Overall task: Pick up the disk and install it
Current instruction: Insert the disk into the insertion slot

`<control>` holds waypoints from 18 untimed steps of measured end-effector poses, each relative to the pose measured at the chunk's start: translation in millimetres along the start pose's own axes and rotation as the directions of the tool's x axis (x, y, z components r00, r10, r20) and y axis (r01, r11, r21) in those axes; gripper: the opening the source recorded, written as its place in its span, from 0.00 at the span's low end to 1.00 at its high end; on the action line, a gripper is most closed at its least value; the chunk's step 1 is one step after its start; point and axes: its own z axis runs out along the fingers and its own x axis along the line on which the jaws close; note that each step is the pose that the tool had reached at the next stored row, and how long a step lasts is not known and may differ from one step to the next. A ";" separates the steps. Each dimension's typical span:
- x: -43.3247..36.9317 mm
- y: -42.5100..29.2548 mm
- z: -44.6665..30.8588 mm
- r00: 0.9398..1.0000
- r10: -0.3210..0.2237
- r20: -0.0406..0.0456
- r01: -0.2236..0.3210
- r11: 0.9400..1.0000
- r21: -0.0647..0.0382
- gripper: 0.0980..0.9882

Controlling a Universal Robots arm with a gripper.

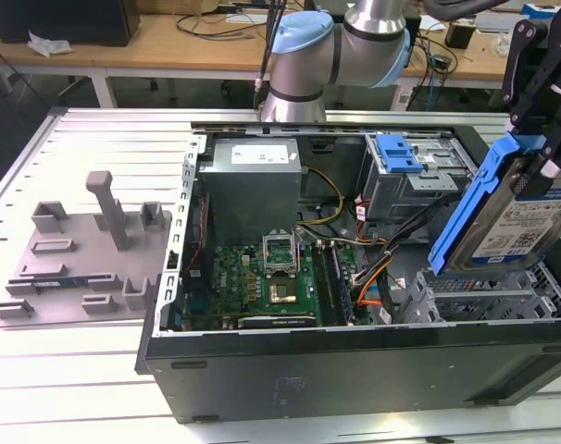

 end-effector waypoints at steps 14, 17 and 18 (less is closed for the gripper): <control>2.0 -0.7 7.6 1.000 -0.002 0.000 0.002 1.000 0.000 0.30; 2.0 -0.7 7.7 1.000 0.009 0.000 -0.009 1.000 0.000 0.30; 2.0 -0.7 7.9 1.000 0.014 0.000 -0.014 1.000 0.000 0.30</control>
